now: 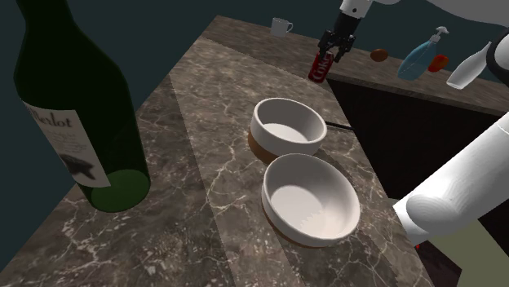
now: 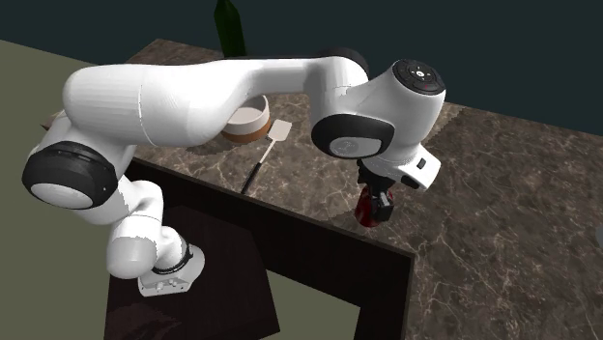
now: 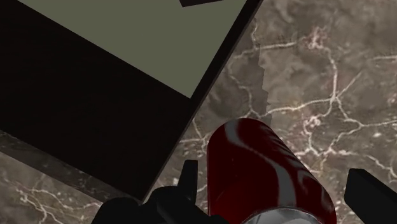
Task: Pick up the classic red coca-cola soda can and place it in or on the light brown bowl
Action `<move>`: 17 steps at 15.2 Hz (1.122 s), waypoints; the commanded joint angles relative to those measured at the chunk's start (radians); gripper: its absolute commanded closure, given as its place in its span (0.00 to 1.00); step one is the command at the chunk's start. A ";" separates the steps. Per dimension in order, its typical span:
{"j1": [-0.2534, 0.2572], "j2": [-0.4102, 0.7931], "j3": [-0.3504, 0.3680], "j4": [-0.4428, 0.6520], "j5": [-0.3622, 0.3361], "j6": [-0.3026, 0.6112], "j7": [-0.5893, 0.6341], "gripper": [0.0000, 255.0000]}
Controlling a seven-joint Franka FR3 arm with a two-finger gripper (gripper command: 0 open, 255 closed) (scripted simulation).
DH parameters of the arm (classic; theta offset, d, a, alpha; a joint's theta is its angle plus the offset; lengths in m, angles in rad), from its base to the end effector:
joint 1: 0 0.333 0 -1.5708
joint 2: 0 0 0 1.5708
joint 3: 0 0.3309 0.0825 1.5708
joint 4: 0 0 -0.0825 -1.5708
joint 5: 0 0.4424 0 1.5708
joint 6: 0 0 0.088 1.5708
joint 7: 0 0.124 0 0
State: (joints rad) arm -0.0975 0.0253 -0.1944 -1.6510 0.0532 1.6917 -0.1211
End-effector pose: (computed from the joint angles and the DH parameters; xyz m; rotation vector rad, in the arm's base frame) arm 0.6047 -0.1742 0.5750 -3.0856 0.2733 -0.0393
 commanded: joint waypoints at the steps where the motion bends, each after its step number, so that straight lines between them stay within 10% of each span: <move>1: 0.000 0.000 0.000 0.000 0.000 0.000 0.000 1.00; 17: -0.002 0.020 -0.002 0.119 0.004 -0.100 0.001 1.00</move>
State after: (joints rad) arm -0.0997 0.0441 -0.1961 -1.5482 0.0566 1.6071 -0.1206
